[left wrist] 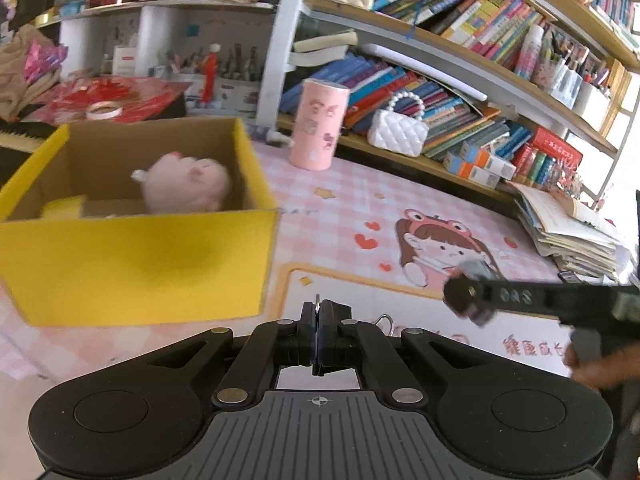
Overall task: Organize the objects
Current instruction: 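Carry the grey toy car with the right tool to the yellow box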
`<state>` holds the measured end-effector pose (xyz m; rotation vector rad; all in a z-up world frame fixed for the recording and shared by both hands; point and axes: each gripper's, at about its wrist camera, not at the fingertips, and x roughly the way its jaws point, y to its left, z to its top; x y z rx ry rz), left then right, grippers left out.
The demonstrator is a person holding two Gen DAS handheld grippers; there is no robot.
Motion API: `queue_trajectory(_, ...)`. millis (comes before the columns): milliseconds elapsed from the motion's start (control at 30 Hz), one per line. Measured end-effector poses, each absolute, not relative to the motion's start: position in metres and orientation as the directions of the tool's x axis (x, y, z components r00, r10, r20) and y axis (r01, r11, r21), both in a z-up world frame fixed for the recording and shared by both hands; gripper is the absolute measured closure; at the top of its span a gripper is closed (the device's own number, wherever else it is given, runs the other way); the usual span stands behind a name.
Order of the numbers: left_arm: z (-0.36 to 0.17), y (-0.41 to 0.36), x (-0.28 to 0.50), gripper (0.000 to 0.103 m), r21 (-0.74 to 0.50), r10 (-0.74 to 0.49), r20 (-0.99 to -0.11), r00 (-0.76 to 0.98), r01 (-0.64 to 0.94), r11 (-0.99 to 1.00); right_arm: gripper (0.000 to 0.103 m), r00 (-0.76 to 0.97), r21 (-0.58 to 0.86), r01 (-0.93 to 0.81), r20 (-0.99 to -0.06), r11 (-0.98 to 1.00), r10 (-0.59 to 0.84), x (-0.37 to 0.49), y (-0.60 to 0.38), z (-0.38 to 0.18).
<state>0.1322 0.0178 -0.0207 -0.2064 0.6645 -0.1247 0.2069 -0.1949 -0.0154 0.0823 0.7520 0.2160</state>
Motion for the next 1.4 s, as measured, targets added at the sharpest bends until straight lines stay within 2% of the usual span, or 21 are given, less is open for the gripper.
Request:
queue_trajectory(233, -0.019, 0.057, 0.102, 0.103, -0.245, -0.158, -0.593, 0.79, 0.01, 0.97, 0.059, 0.67, 0.128, -0.259, -0.69, 0.957, 0.274, 0.157, -0.142, -0.019)
queue_trajectory(700, -0.004, 0.132, 0.046, 0.103, -0.258, -0.065, -0.546, 0.835, -0.093, 0.962, 0.059, 0.652, 0.095, -0.418, -0.661, 0.903, 0.371, 0.112, -0.055, -0.004)
queue_trajectory(1400, 0.01, 0.169, 0.028, 0.103, -0.257, -0.087, -0.481, 0.872, -0.046, 0.965, 0.059, 0.67, 0.062, -0.435, -0.644, 0.898, 0.369, 0.085, -0.003, 0.007)
